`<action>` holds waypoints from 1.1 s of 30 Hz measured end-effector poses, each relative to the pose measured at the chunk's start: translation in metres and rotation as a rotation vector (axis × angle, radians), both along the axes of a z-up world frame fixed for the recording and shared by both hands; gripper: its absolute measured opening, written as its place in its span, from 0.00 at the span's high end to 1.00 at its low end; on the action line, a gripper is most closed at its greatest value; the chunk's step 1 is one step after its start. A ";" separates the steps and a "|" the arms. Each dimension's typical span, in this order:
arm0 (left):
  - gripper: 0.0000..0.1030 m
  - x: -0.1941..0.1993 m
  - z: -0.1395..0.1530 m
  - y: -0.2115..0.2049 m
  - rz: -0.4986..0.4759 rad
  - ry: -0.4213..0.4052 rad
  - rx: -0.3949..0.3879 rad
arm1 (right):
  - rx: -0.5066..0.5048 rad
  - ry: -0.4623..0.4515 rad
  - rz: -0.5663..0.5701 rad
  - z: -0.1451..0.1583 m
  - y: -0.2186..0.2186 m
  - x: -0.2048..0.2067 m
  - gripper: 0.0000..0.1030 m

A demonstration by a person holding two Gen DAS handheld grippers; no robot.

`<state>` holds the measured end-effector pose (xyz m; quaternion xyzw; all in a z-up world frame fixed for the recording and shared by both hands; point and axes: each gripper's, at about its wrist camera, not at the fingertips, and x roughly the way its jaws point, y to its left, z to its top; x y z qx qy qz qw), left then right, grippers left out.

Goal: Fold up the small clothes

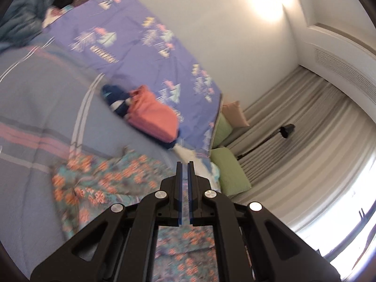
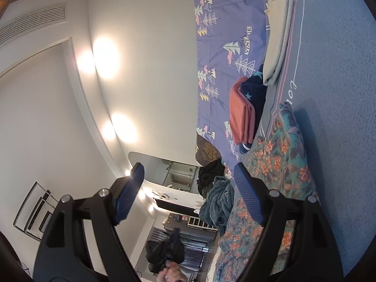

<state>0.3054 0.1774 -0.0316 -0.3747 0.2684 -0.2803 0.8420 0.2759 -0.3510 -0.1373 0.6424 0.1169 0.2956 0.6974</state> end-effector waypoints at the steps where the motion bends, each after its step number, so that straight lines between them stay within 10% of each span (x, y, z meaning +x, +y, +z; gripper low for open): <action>1: 0.97 -0.002 -0.009 0.002 0.006 0.021 0.003 | -0.002 0.003 0.003 0.000 0.001 0.000 0.22; 6: 0.92 -0.008 -0.036 -0.003 0.005 0.098 0.077 | -0.020 0.011 0.044 0.000 0.008 0.005 0.20; 11: 0.55 -0.016 -0.060 -0.018 -0.006 0.199 0.214 | -0.034 0.022 0.079 -0.001 0.016 0.008 0.19; 16: 0.43 -0.020 -0.072 -0.002 0.036 0.245 0.189 | -0.031 0.040 0.075 -0.003 0.015 0.008 0.19; 33: 0.43 -0.016 -0.082 -0.009 0.052 0.352 0.273 | -0.016 0.052 0.106 -0.005 0.018 0.010 0.17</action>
